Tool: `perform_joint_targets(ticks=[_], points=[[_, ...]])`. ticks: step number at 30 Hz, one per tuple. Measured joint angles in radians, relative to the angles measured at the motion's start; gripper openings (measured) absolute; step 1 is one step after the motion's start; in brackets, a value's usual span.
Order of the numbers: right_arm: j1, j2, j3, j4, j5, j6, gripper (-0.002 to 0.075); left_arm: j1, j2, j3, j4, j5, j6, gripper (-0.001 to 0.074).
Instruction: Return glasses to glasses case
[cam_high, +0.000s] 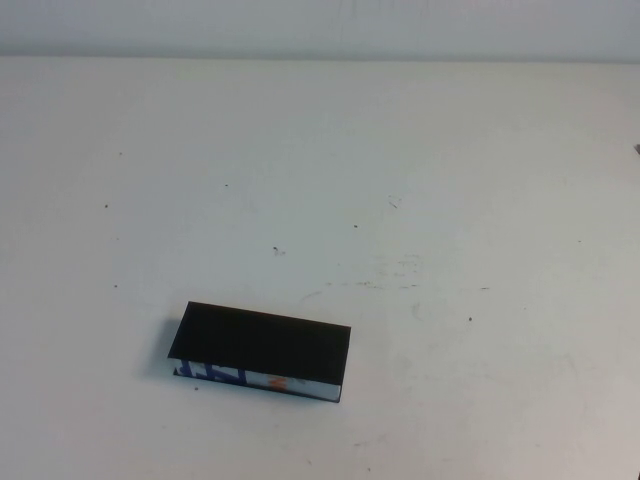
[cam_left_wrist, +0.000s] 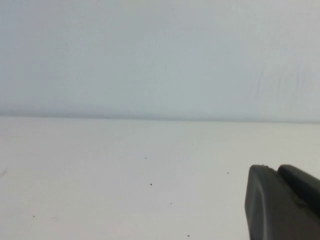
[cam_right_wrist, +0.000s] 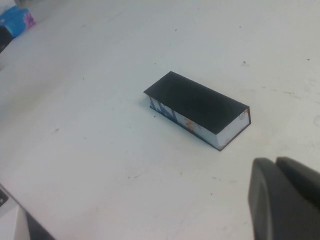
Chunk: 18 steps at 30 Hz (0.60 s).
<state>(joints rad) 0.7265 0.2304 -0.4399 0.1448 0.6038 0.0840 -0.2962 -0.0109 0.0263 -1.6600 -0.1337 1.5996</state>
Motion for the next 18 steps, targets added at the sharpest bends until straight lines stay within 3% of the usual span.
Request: perform_joint_targets(ticks=[6,10,14,18], points=[[0.0,0.0,0.008,-0.11,-0.002,0.015,-0.0014,0.0,0.0,0.0,0.0,-0.002,0.0,0.0],[-0.016,0.0,0.048,-0.336,-0.091,0.209,-0.0014,0.0,0.0,0.0,0.0,-0.002,0.0,0.0],[-0.231,-0.002,0.147,-0.487,-0.272,0.376,-0.0014,0.0,0.0,0.0,-0.002,-0.009,0.0,0.0],[-0.535,-0.038,0.28,-0.542,-0.489,0.406,-0.0014,0.0,0.0,0.0,-0.003,-0.019,0.0,0.0]])
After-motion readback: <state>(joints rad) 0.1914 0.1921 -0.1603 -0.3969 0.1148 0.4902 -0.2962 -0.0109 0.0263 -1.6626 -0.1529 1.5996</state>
